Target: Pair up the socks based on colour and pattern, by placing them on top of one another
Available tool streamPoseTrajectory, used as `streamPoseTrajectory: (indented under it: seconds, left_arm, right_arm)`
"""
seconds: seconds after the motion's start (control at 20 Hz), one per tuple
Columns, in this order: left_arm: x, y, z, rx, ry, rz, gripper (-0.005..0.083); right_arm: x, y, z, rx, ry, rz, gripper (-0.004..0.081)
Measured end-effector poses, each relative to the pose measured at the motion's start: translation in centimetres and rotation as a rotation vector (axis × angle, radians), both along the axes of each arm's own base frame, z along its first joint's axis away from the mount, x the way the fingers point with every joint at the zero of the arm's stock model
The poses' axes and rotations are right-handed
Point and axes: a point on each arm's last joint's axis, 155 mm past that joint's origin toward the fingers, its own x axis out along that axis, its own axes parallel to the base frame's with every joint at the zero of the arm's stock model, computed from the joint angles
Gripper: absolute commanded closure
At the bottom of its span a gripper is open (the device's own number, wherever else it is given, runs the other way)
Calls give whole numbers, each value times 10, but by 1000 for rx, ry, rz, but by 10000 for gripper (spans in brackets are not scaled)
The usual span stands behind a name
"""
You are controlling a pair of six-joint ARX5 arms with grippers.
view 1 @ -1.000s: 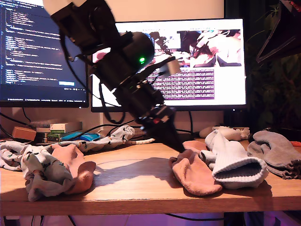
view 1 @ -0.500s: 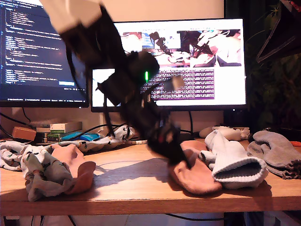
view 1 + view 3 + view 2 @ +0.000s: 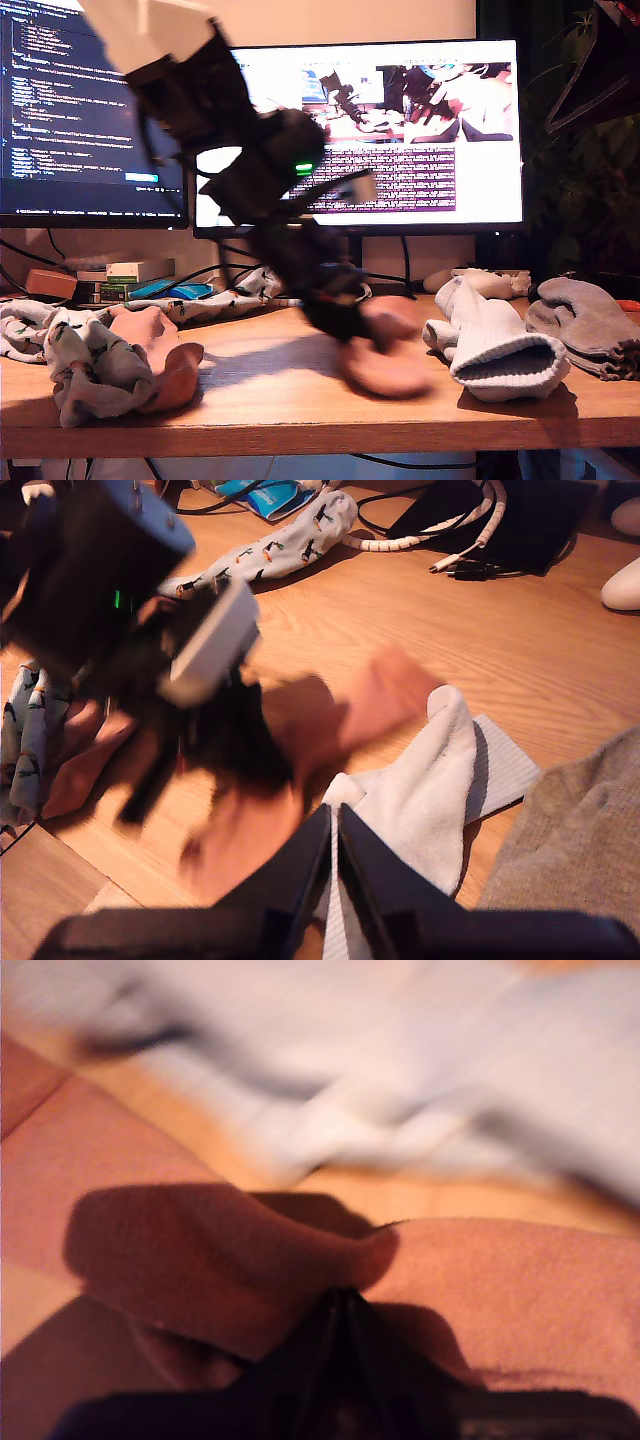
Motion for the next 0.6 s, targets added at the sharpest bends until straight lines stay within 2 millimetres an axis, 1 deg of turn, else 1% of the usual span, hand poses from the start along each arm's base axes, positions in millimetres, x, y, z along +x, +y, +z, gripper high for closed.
streamPoseTrajectory:
  seconds: [0.1, 0.2, 0.4, 0.6]
  left_arm:
    - [14, 19, 0, 10, 0, 38, 794]
    - [17, 26, 0, 9, 11, 49, 794]
    - [10, 16, 1, 3, 12, 20, 794]
    - [-13, -1, 4, 17, 14, -51, 794]
  right_arm:
    - [0, 0, 0, 0, 0, 0, 783]
    - [0, 0, 0, 0, -1, 0, 783]
    - [0, 0, 0, 1, -2, 0, 783]
    - [0, 0, 1, 1, -3, 0, 783]
